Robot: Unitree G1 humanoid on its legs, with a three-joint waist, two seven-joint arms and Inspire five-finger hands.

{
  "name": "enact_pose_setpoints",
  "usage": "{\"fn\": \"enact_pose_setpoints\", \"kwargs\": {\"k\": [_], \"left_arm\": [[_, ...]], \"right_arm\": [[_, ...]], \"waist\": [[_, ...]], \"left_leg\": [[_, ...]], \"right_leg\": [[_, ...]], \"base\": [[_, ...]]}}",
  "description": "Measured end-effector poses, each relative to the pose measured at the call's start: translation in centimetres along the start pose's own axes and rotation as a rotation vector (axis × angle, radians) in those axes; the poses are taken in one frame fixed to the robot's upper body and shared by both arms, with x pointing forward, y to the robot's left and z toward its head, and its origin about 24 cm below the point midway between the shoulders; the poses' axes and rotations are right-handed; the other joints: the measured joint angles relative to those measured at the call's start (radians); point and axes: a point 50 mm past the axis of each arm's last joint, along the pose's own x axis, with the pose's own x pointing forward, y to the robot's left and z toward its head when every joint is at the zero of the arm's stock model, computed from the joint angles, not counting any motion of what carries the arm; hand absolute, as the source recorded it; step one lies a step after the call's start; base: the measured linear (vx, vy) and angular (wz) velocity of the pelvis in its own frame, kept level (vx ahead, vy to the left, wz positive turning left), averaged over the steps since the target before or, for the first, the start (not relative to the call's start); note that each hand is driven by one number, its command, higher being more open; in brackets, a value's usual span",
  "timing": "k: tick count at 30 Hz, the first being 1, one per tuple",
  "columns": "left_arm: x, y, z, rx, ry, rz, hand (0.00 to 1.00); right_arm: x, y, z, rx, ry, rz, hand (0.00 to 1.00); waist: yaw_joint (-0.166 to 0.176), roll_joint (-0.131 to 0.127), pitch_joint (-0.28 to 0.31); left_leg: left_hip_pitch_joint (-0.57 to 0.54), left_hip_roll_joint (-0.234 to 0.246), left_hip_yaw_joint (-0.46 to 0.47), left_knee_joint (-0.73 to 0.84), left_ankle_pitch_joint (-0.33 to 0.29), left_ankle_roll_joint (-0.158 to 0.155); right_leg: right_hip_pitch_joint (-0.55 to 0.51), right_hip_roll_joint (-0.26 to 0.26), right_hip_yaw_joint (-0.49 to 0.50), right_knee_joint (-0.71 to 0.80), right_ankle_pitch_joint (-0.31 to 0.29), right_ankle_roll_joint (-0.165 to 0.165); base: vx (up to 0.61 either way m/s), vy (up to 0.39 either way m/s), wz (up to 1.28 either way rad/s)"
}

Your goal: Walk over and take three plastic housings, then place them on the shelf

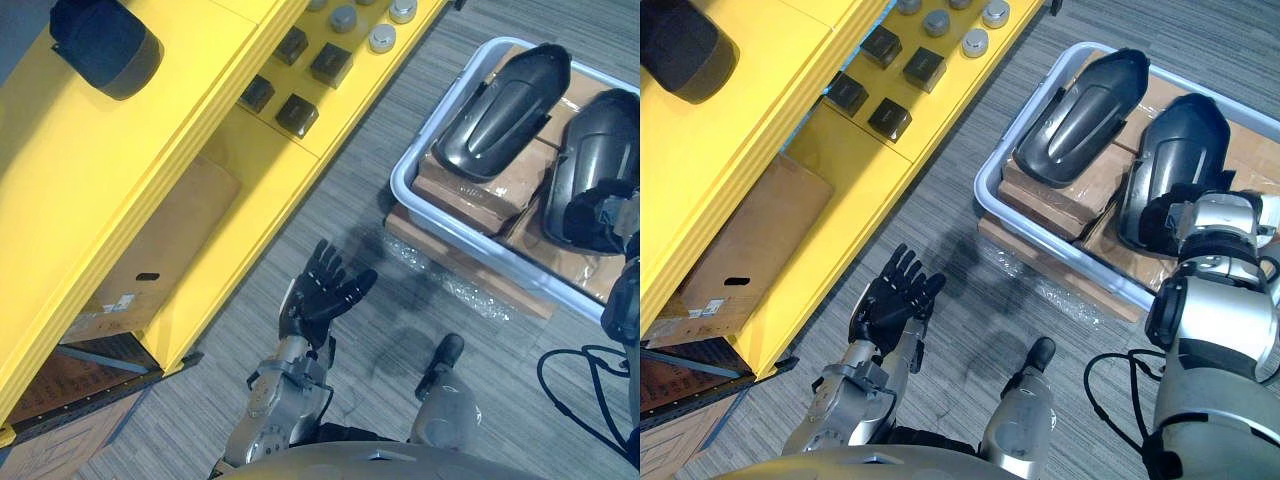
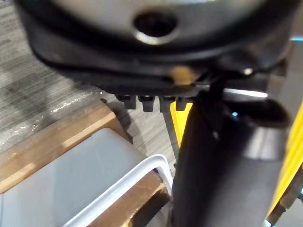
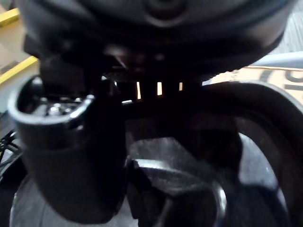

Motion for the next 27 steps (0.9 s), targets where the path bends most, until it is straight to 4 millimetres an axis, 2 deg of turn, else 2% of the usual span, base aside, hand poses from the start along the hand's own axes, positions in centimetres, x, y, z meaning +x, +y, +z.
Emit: {"fn": "enact_pose_setpoints", "kwargs": {"k": [5,8,12,17,21,23,25,27], "left_arm": [[0.1,1.5,0.8,0.018,-0.031,0.111,1.0],[-0.3,3.2,1.7,0.031,-0.063,0.188,1.0],[-1.3,4.9,2.2,0.054,-0.076,0.253,1.0],[-2.0,4.7,3.3,0.052,-0.122,0.234,1.0],[-2.3,4.4,5.5,0.134,-0.217,0.21,1.0],[-2.4,4.3,6.9,0.191,-0.274,0.205,1.0],[-2.0,4.0,7.5,0.249,-0.297,0.185,1.0],[-1.4,3.7,8.3,0.286,-0.321,0.152,1.0]], "right_arm": [[0.3,0.6,-0.9,0.072,0.01,0.067,0.0],[0.7,0.7,-2.0,0.048,-0.008,0.045,0.0],[0.8,1.2,-2.7,-0.023,-0.125,-0.017,0.0],[0.0,2.3,-3.8,-0.143,-0.303,-0.073,0.0],[-1.5,4.6,-6.6,-0.185,-0.37,-0.011,0.0],[-2.6,5.6,-8.1,-0.179,-0.398,0.036,0.0],[-3.4,5.6,-8.7,-0.17,-0.431,0.035,0.0],[-4.3,5.9,-8.5,-0.16,-0.48,0.039,0.0]], "waist": [[-0.015,0.0,0.0],[-0.016,0.0,0.0],[-0.02,-0.003,0.0],[-0.027,-0.018,0.001],[-0.058,-0.061,-0.005],[-0.081,-0.091,-0.019],[-0.094,-0.101,-0.039],[-0.111,-0.112,-0.054]], "left_leg": [[0.031,-0.007,-0.002,-0.005,0.0,0.0],[0.039,-0.008,-0.005,-0.024,0.01,-0.001],[0.069,-0.011,0.005,-0.061,0.03,0.001],[0.116,-0.005,0.033,-0.107,0.045,0.001],[0.175,0.017,0.065,-0.141,0.044,0.0],[0.209,0.027,0.088,-0.162,0.042,-0.004],[0.227,0.031,0.105,-0.175,0.039,-0.006],[0.248,0.034,0.124,-0.184,0.037,-0.007]], "right_leg": [[0.007,-0.016,0.001,0.045,-0.029,0.001],[0.002,-0.022,-0.003,0.059,-0.04,-0.002],[0.006,-0.029,0.005,0.069,-0.042,0.001],[0.01,-0.026,0.034,0.062,-0.039,0.004],[0.055,0.0,0.056,0.021,-0.028,0.005],[0.075,0.012,0.071,-0.003,-0.023,0.005],[0.088,0.019,0.082,-0.03,-0.011,0.006],[0.106,0.027,0.097,-0.064,0.006,0.009]], "base": [[-0.02,0.001,0.01],[-0.05,-0.005,0.05],[-0.02,-0.007,-0.03],[0.01,-0.024,-0.17],[0.05,-0.045,-0.25],[0.05,-0.047,-0.29],[0.04,-0.019,-0.26],[0.04,-0.005,-0.26]]}}
